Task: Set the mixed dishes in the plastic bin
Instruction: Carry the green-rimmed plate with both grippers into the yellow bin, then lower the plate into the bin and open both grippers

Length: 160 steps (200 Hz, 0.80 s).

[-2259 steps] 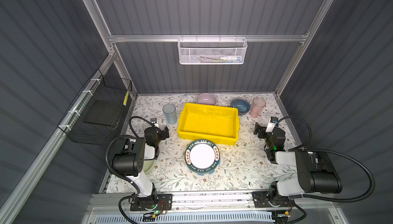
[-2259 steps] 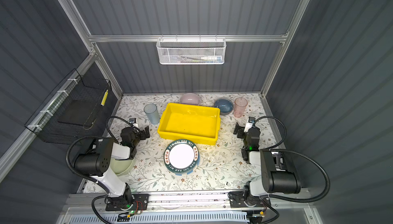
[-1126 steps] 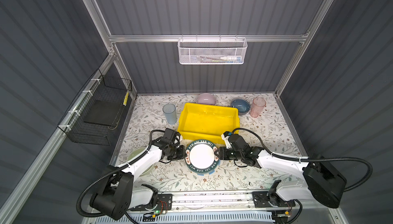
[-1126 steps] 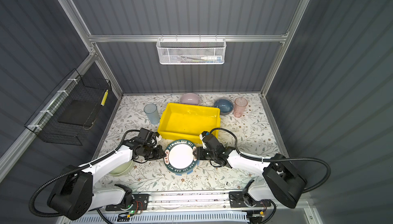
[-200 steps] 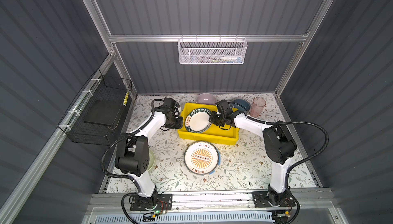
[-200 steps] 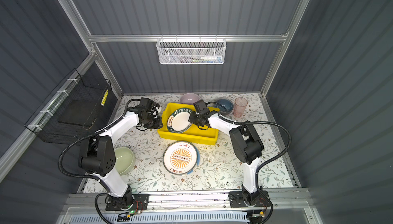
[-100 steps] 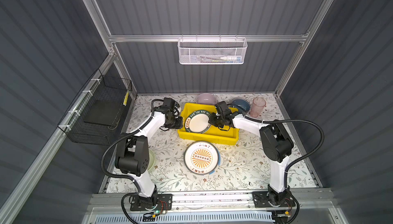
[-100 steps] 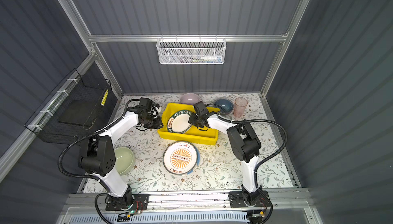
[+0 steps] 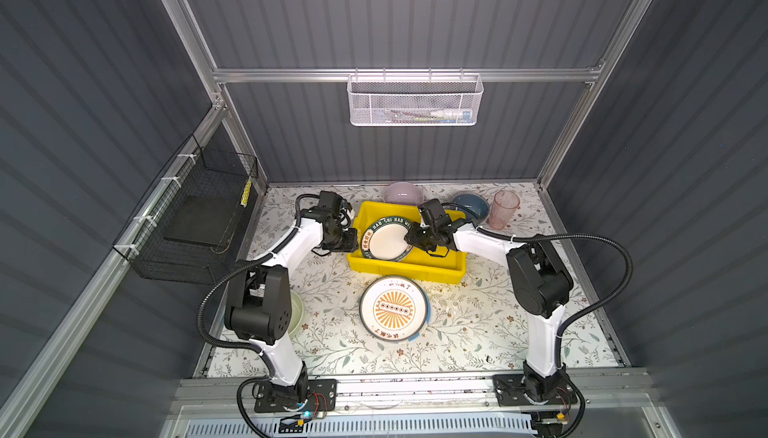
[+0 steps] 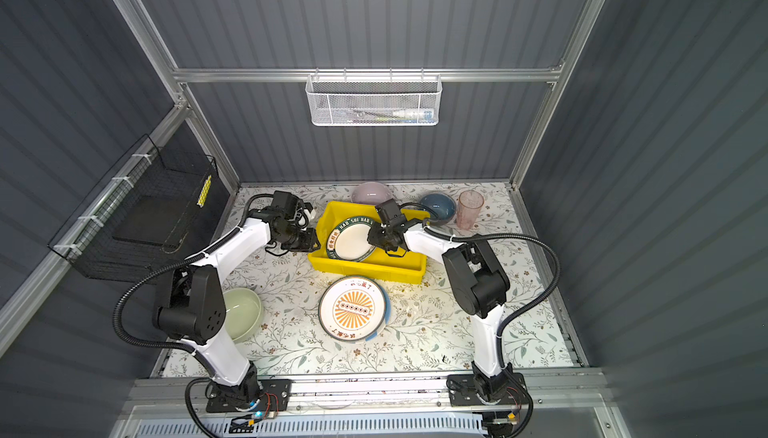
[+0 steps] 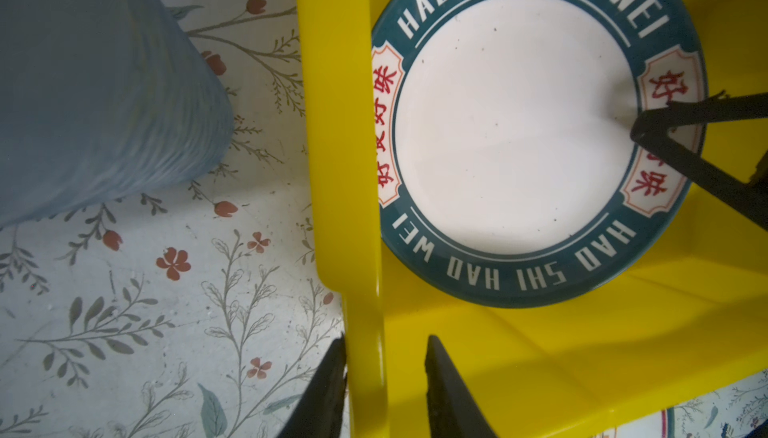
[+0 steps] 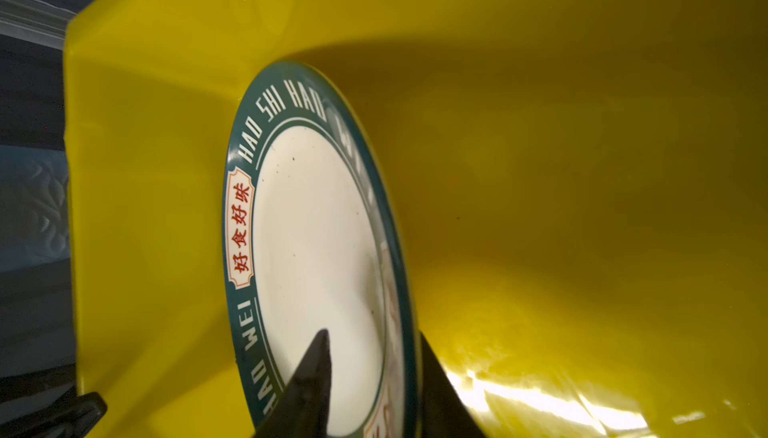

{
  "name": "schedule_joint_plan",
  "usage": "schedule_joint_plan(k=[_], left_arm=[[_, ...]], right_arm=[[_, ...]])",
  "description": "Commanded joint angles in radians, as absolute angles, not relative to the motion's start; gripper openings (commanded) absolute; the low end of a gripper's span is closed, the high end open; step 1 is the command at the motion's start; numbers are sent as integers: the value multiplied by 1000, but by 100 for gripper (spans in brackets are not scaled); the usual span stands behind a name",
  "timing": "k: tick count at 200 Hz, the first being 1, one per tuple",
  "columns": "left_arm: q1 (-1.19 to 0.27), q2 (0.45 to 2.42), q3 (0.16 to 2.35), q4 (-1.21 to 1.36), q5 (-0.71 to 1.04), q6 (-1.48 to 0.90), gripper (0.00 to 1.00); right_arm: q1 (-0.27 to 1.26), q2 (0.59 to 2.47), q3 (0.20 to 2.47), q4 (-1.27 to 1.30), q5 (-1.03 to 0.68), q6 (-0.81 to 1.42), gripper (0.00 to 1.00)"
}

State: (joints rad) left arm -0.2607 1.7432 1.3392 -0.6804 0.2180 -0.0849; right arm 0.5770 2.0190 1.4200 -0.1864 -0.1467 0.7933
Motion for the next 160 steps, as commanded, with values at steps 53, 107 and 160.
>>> schedule_joint_plan(k=[53,107,160], left_arm=[[-265,1651,1293,-640,296,-77,34],[-265,1614,1272,-635,288,-85,36],[-265,1522,1228,-664,367,-100,43]], right_arm=[[591,2032,1431,-229,-99,729,45],[591,2031,1408,-234,-87,718,51],[591,2032,1405,-261,-63,703,56]])
